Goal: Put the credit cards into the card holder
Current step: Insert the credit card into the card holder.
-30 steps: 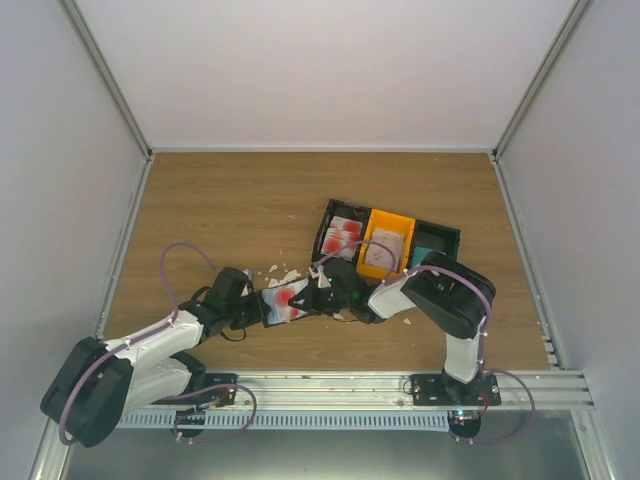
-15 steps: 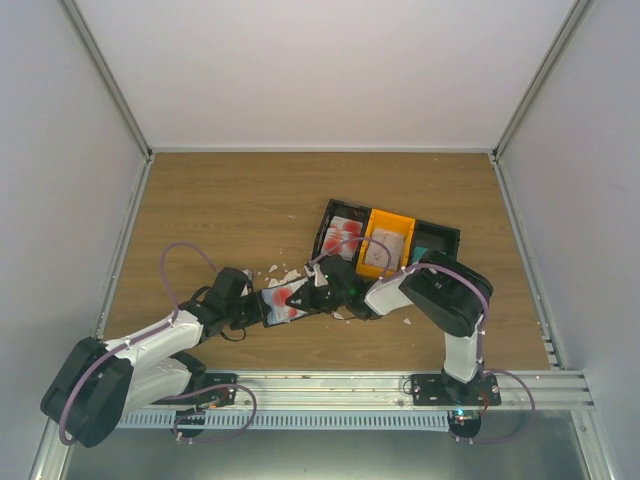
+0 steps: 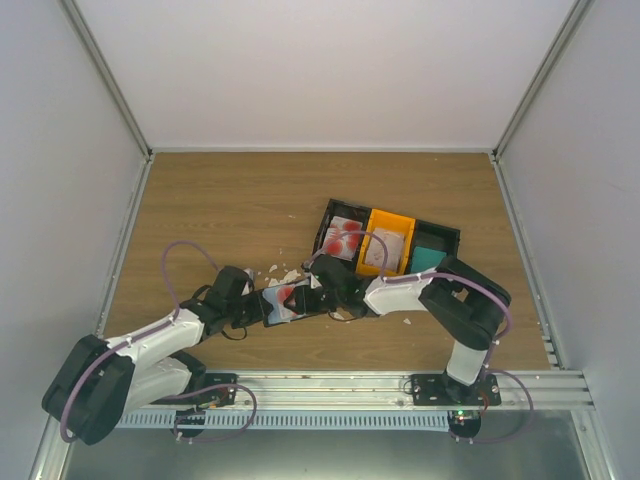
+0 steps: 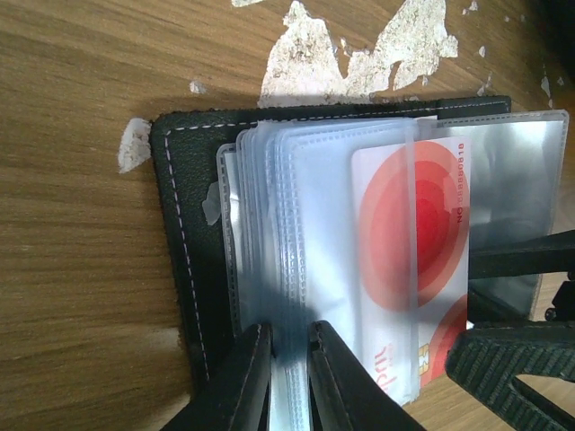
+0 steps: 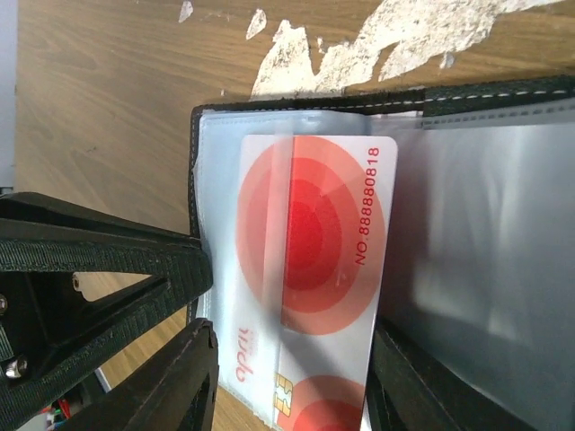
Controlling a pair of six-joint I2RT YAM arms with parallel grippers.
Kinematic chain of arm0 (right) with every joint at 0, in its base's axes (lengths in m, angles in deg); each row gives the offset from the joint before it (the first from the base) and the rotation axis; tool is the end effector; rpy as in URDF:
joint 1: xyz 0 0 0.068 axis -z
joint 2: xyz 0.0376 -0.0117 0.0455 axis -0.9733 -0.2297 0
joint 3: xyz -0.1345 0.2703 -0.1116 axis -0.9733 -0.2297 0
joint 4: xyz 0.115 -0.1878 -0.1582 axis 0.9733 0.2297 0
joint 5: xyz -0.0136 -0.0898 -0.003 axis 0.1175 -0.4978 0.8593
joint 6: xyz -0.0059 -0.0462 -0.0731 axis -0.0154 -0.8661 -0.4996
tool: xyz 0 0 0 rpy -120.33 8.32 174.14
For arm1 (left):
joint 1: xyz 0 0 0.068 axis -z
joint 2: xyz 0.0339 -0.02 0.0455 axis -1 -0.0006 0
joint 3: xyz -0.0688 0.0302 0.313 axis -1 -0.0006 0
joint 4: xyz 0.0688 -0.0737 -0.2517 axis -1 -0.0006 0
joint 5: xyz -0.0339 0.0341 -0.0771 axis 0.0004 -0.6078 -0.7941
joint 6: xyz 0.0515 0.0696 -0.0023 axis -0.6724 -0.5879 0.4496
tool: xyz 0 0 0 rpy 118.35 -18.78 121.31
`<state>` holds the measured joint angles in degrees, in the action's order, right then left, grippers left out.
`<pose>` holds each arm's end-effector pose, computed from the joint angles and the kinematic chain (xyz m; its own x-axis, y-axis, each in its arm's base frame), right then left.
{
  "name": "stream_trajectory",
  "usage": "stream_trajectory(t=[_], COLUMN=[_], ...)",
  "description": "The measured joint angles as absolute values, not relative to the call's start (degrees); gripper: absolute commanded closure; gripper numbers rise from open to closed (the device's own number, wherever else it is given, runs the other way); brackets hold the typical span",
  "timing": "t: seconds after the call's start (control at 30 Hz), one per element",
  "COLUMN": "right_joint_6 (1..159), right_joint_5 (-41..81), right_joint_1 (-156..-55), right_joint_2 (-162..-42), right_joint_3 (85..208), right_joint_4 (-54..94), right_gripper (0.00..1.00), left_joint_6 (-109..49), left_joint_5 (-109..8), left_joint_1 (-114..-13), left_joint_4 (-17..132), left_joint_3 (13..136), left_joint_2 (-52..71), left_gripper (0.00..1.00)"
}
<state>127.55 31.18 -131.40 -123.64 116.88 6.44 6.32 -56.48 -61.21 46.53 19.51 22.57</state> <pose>0.2021 0.3281 0.1367 -0.9709 -0.0386 -0.2365 -0.2010 0.6687 0.7158 0.1510 -0.1043 0.1337 -0.9151 -0.3190 -0.2468 -0.1293 0.8116 -0.5697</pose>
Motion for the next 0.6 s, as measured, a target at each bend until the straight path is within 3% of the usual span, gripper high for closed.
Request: stream_trajectory(t=[0.2,0.5,0.6], right_joint_6=[125.4,123.3,122.9], right_joint_5=[26.7,22.6,22.5], right_joint_1=[-132.3,-133.0,-133.0], right_joint_2=[-121.7,-121.9,-122.4], right_joint_3=[118.6,122.0,122.7], right_joint_4=[12.5,18.0,18.7], right_gripper=[0.55,0.85,0.89], left_joint_6=[6.3,6.1,5.9], left_joint_5=[-56.7,-55.5,-55.2], left_joint_1=[-61.2,-61.2,-61.2], left_joint_4=[46.6,44.0,43.6], left_joint_3=[19.7,19.9,19.9], left_joint_2=[22.3,23.7,23.8], left_gripper=[0.84,0.88,0.89])
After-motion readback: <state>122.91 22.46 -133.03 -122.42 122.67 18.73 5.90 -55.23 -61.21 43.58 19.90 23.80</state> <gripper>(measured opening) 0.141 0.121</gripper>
